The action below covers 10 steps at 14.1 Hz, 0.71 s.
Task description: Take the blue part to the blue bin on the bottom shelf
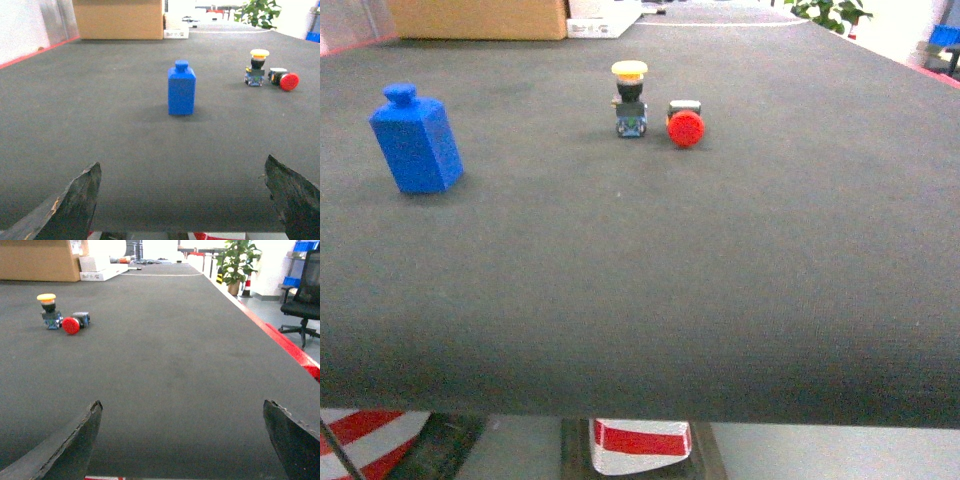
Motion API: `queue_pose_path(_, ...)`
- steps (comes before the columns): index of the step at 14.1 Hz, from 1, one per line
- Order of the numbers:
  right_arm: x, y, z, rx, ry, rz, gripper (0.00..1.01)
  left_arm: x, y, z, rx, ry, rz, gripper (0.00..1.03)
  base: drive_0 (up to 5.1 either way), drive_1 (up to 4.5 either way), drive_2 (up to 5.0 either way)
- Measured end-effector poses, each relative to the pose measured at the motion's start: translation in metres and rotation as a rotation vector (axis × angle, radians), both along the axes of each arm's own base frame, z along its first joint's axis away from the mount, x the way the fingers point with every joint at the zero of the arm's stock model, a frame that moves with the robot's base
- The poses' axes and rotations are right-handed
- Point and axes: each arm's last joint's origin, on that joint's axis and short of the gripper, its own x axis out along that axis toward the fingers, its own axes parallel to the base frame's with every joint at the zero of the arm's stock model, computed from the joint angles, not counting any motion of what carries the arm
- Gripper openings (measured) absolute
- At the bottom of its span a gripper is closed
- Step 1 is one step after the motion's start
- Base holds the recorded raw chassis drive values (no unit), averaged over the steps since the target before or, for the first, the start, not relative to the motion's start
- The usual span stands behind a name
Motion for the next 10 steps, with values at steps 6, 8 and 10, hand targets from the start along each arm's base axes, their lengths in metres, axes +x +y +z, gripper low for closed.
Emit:
queue_pose_path(6,0.0,0.0,0.0006,0.001,-0.006,-0.001,0.98,0.0,-0.0001,0.0006,-0.002,-0.006,-0.002,0.98,0.0,0.0,0.0)
queue_pose_path(8,0.0,0.0,-0.0001,0.001,0.002,-0.001,0.98,0.0,0.0,-0.0003,-0.002,0.003,-0.001,0.98,0.0,0.0,0.0)
queue_pose_path(10,0.0,0.0,0.0,0.001,0.0,-0.001,0.98,0.0,-0.0001,-0.0001,-0.002,0.001,-0.003,0.98,0.0,0.0,0.0)
